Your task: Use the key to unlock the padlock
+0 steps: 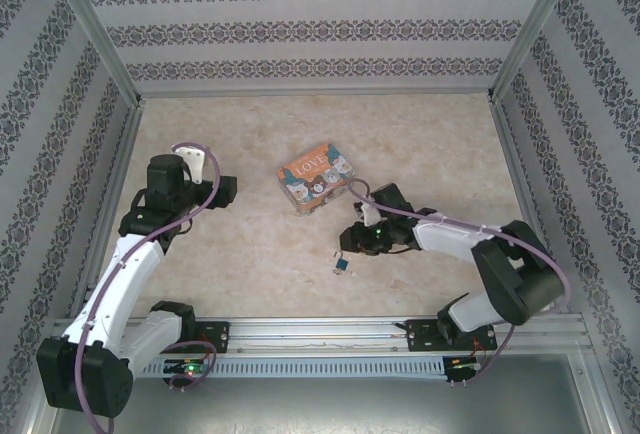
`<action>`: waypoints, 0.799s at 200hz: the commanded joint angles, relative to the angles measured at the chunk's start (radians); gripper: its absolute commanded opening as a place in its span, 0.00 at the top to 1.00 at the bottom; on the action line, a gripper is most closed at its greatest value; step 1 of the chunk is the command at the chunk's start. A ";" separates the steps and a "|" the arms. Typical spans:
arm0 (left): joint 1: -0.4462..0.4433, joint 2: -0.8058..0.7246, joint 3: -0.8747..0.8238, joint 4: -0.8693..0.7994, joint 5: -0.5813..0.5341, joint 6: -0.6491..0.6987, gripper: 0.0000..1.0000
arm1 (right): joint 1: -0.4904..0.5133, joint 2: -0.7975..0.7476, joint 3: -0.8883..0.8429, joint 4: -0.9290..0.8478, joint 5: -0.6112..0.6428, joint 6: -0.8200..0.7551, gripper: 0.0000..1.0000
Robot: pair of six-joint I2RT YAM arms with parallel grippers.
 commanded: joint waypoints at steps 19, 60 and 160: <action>0.014 -0.003 0.006 -0.009 -0.009 0.016 0.00 | -0.024 -0.175 0.010 -0.122 0.164 -0.041 0.60; 0.014 -0.019 0.000 -0.003 -0.012 0.002 0.00 | -0.073 -0.393 0.003 -0.235 0.336 -0.085 0.52; 0.014 -0.068 -0.024 0.021 -0.075 0.011 0.00 | -0.201 -0.673 -0.046 -0.191 0.583 -0.197 0.23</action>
